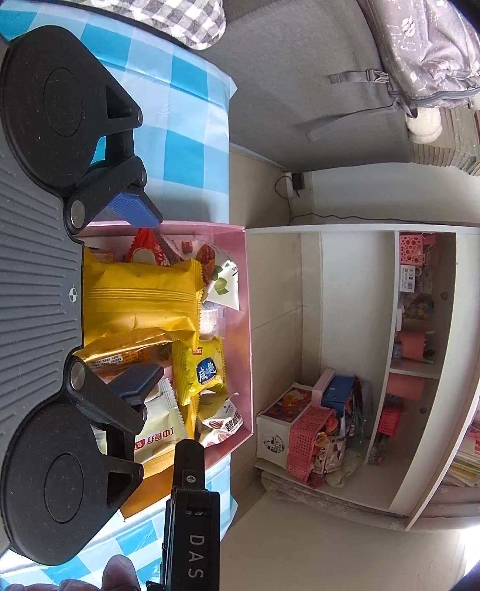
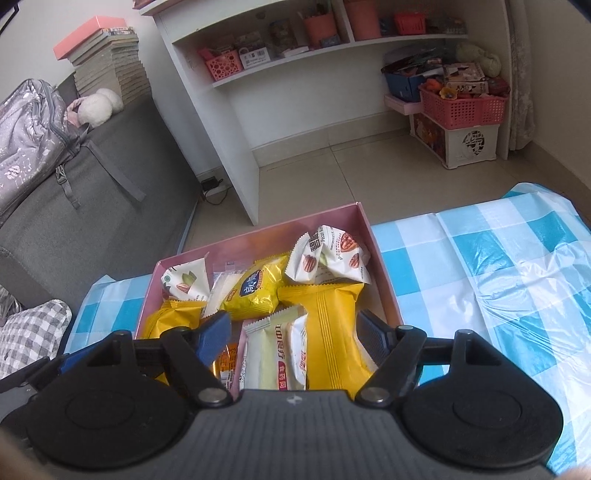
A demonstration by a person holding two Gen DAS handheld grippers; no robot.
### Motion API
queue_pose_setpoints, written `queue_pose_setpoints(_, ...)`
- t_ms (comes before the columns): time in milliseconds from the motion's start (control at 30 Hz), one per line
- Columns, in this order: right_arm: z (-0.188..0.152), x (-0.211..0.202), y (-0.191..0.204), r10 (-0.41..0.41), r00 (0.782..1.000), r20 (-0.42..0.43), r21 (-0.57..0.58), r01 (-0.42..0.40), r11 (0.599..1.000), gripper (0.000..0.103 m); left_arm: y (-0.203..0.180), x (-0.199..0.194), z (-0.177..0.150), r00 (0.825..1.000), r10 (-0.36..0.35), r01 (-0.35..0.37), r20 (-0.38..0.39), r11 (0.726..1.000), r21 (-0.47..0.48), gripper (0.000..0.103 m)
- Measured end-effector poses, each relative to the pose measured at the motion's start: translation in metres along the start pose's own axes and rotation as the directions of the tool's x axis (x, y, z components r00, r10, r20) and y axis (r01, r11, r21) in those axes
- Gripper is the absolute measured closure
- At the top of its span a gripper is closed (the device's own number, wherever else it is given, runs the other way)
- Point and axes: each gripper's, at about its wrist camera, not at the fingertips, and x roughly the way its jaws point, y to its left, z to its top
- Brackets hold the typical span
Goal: Organize snacks
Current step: 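Withdraw both open tools from the box toward the remaining snacks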
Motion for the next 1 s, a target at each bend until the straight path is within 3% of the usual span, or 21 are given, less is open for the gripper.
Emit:
queue_pose_setpoints(333,-0.009,-0.028,-0.008,0.006,1.0,0.008,0.002,-0.006,1.0,0.014,0.004,-0.031,-0.013,0.999,-0.03,0.029,-0.021,0.999,-0.02,0.011)
queue_pose_setpoints(1000,-0.054,-0.058,-0.009,0.015,0.998,-0.06,-0.041,-0.018,0.999,0.004,0.013,-0.078,-0.059,0.993,-0.009,0.011,-0.119,1.0,0.016,0.005)
